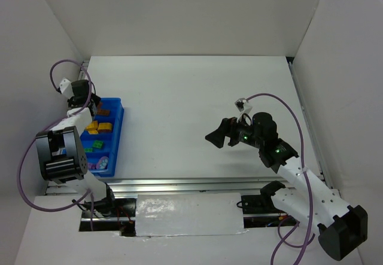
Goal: Sort the legos into containers by color
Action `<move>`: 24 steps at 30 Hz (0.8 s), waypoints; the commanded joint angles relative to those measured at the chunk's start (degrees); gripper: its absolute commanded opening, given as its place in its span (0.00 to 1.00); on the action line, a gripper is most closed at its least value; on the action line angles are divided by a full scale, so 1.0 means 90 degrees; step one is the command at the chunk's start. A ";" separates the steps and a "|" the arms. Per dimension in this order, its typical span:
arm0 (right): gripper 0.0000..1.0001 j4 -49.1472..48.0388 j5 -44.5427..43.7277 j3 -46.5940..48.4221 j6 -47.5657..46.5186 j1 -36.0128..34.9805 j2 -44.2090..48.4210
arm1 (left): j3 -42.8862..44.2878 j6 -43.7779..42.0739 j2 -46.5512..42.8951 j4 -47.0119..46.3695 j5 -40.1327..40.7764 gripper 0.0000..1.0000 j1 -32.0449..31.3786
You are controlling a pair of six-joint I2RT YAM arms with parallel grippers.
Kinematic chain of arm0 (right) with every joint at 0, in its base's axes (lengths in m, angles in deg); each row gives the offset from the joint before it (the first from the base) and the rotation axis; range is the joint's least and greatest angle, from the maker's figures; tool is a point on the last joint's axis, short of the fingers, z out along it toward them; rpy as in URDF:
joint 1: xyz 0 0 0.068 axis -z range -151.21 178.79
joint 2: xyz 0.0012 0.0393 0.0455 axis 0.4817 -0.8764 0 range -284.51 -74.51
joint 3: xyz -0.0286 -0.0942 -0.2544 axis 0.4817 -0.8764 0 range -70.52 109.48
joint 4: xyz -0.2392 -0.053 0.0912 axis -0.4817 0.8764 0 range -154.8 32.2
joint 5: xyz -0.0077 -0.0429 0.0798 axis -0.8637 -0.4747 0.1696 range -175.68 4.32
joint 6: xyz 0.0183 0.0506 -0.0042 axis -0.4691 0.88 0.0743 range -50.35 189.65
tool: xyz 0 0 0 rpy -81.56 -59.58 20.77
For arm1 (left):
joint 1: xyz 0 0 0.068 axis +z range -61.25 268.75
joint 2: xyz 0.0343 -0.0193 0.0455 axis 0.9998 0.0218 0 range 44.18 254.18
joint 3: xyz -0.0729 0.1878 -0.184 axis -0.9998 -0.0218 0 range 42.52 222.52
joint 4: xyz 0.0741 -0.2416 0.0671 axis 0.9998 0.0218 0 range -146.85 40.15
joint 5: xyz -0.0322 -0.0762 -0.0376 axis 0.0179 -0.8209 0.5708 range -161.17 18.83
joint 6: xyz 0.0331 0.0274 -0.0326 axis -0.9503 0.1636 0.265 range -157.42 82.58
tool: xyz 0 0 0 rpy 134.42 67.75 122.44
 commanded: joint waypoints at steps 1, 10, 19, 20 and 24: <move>1.00 -0.0301 0.0018 -0.0044 -0.0045 0.0034 0.0099 | -0.0056 0.0182 -0.0032 -0.0041 0.0171 0.22 0.0046; 1.00 -0.0311 0.0037 -0.0054 -0.0045 0.0034 0.0089 | -0.0144 0.0201 -0.0539 0.0026 0.0045 0.98 0.0037; 1.00 -0.0243 -0.0070 -0.0015 -0.0016 0.0034 0.0138 | 0.0849 -0.0129 -0.1410 0.1420 -0.0179 0.99 0.0027; 1.00 -0.0166 -0.0196 0.0014 0.0013 0.0034 0.0186 | 0.1181 -0.0421 -0.1352 0.1839 -0.0267 1.00 -0.0041; 1.00 0.0507 -0.0967 0.0345 0.0248 0.0034 0.0605 | 0.3307 -0.1233 -0.0922 0.4317 -0.0356 1.00 -0.0519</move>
